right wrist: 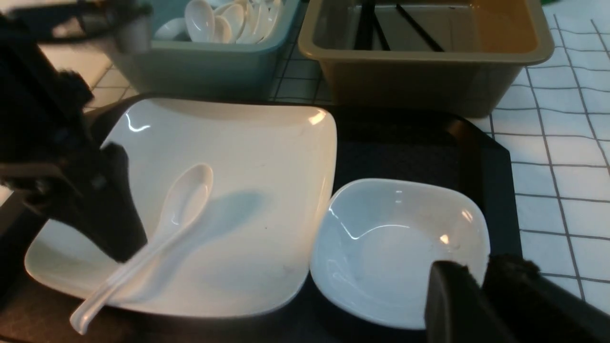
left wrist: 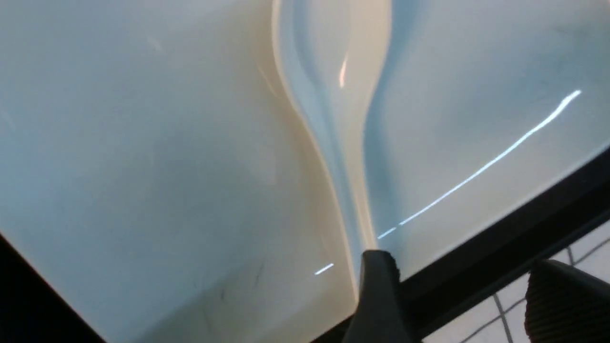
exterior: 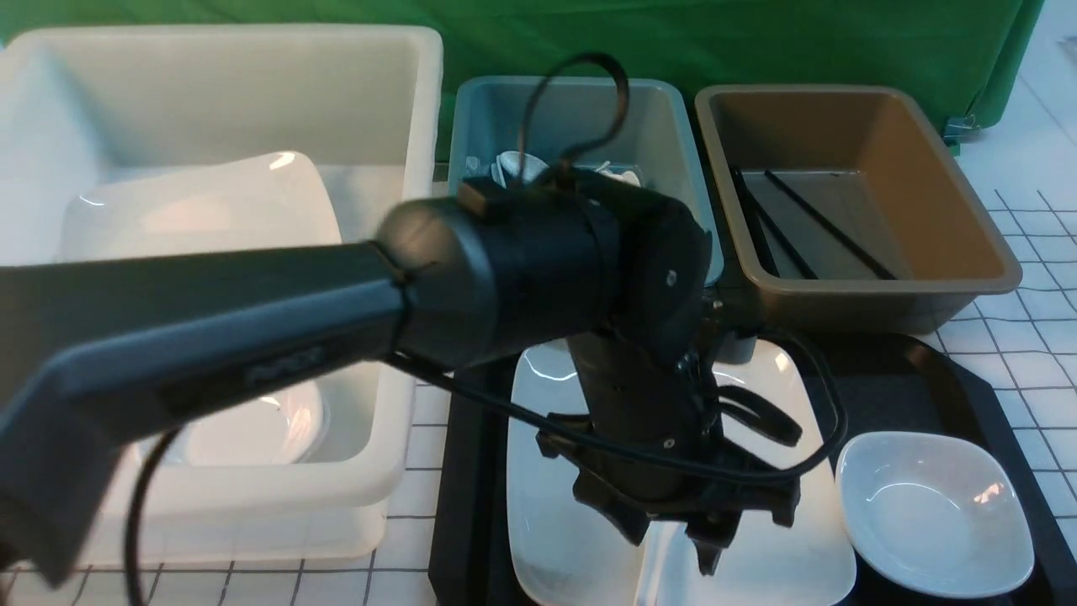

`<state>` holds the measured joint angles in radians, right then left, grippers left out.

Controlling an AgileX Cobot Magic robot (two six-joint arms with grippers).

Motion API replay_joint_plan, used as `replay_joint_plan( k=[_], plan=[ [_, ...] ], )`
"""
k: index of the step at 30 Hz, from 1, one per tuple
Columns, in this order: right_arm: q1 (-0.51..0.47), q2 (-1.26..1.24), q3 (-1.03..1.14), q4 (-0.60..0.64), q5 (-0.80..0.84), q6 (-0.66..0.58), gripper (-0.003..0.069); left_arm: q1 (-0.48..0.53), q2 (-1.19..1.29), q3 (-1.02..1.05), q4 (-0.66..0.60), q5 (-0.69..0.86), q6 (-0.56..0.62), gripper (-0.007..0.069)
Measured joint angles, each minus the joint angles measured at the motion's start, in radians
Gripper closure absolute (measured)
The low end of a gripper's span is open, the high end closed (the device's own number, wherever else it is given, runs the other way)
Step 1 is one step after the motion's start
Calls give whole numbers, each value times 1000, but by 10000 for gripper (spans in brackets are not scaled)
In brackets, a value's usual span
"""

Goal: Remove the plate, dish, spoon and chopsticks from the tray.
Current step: Use the left arm to grab a soup spoon from the plate

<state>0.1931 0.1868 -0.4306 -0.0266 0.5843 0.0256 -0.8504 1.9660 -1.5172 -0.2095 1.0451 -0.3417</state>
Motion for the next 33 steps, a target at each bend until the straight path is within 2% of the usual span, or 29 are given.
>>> replay_joint_plan(
  k=[6,14,21,25,31,33],
  plan=[
    [0,0,0,0,0,0,494,0,56,-3,4,33,-2,210],
    [0,0,0,0,0,0,491,0,94,-4,5,-50,-2,209],
    [0,0,0,0,0,0,482,0,120,-5,8,-58,-3,222],
    [0,0,0,0,0,1,476,0,125,-9,24,-57,-18,297],
    [0,0,0,0,0,1,473,0,127,-10,40,-55,-35,538],
    [0,0,0,0,0,1,471,0,121,-13,53,-54,-35,564]
  ],
)
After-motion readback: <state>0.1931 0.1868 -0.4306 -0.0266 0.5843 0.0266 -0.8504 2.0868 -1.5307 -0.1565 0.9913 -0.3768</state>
